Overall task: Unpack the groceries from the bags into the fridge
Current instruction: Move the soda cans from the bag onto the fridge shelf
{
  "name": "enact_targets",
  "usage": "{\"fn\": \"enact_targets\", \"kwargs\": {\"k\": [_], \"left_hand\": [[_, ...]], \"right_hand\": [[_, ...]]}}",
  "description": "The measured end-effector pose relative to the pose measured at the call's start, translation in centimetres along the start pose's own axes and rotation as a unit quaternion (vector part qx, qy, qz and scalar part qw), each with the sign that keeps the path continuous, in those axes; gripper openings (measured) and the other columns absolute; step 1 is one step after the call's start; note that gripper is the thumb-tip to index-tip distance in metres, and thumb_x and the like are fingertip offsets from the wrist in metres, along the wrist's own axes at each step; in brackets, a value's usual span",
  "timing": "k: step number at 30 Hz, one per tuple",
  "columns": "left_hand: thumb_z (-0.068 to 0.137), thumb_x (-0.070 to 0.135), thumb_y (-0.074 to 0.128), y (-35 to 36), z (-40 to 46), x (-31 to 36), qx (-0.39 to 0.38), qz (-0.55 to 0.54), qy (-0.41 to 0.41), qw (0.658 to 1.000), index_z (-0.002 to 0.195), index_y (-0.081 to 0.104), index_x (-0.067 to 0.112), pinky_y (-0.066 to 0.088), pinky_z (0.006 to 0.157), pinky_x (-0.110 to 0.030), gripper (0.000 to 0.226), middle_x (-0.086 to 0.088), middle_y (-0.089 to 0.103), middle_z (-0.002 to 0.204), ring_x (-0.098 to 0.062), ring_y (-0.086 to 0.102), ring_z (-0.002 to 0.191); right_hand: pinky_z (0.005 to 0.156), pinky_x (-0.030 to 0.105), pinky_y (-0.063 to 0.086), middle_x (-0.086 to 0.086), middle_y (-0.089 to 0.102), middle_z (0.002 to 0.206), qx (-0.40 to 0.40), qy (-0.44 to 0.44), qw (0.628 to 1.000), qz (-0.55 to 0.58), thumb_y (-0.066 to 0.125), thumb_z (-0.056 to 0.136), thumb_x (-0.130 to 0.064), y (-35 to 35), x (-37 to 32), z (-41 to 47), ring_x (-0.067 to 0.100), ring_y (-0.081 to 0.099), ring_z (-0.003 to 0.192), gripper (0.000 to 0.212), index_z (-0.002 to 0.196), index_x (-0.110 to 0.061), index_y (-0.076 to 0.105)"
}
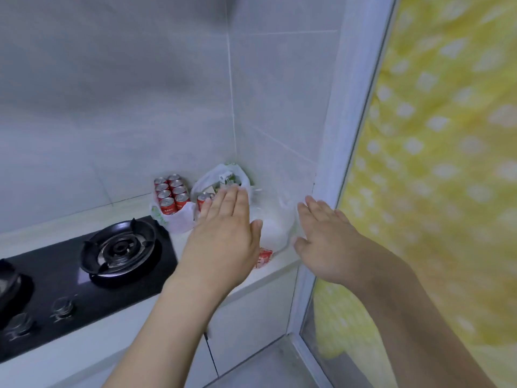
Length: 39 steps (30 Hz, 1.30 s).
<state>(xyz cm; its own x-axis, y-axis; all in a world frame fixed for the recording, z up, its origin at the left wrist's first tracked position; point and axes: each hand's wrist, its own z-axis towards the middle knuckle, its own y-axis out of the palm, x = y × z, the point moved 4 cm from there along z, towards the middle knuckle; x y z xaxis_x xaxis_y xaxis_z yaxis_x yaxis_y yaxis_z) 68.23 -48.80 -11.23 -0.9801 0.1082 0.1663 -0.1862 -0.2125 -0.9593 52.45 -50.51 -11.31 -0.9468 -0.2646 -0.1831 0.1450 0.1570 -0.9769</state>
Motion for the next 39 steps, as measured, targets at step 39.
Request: {"fn": "enact_targets", "kwargs": {"k": [39], "left_hand": [[0.099, 0.038, 0.041, 9.2, 26.2, -26.2, -0.045, -0.087, -0.150, 0.984, 0.148, 0.029, 0.021, 0.030, 0.109, -0.029, 0.054, 0.006, 0.030, 0.153, -0.019, 0.035, 0.133]], "right_hand": [[0.121, 0.029, 0.004, 0.000, -0.001, 0.164, -0.085, -0.122, 0.987, 0.060, 0.035, 0.103, -0.032, 4.3, -7.2, 43.1, 0.014, 0.001, 0.151, 0.062, 0.156, -0.016, 0.007]]}}
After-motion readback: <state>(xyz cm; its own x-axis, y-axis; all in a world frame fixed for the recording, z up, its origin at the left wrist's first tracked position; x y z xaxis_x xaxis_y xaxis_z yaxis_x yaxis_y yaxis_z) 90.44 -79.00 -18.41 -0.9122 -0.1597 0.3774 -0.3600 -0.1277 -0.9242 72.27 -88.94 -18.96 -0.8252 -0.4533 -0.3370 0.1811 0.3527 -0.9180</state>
